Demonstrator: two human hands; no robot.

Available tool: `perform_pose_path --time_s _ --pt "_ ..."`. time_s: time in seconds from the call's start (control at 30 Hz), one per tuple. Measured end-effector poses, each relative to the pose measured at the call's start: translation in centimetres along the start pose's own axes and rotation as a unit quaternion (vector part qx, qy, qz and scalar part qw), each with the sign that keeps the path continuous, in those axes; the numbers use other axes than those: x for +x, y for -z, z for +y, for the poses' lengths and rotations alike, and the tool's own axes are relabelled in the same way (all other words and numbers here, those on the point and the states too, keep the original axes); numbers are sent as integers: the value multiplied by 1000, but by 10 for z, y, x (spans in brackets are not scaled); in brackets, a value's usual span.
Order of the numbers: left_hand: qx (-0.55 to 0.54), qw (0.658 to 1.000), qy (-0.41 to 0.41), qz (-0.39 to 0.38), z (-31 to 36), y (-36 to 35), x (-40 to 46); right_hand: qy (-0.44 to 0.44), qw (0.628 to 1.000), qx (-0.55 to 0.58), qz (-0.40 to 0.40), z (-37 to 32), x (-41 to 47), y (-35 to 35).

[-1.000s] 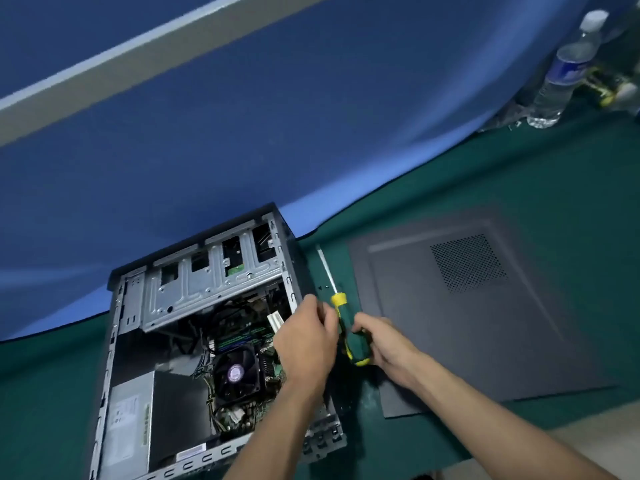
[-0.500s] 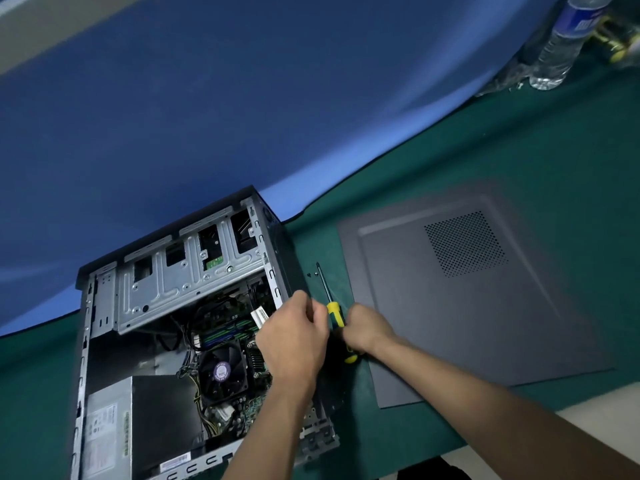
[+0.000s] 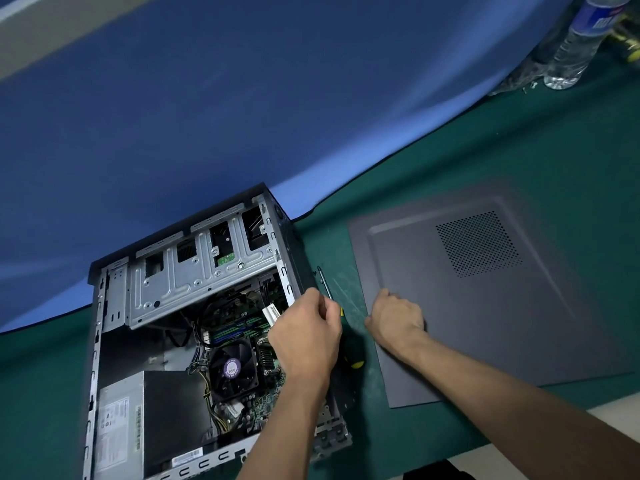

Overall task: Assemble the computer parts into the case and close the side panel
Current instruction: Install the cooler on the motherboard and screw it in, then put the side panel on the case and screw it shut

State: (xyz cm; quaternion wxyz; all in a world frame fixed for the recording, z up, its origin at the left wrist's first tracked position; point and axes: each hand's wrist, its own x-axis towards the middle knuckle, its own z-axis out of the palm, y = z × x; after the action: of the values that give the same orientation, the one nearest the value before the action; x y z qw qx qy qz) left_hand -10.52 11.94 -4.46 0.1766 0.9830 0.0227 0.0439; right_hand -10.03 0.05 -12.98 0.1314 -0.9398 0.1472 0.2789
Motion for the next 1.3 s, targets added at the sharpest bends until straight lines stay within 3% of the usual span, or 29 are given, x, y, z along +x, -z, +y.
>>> perform_pose_path --time_s 0.13,0.27,0.67,0.9,1.1,1.3 --pt "1 1000 9 -1 -1 0 -1 -12 995 -88 -43 -10 6 4" --pt "-7 1000 7 2 1 0 -1 -41 985 -161 -36 -15 7 3" --pt "-24 1000 18 0 -2 2 -1 -83 989 -107 -57 -20 9 -8" --pt "-32 999 16 6 -3 0 1 -78 984 -159 -34 -36 0 -12" --pt "-65 997 37 4 -2 1 -1 -67 990 -115 -46 -39 -24 42" --pt "-47 999 7 28 -1 6 -4 32 999 -17 20 -35 -63 109"
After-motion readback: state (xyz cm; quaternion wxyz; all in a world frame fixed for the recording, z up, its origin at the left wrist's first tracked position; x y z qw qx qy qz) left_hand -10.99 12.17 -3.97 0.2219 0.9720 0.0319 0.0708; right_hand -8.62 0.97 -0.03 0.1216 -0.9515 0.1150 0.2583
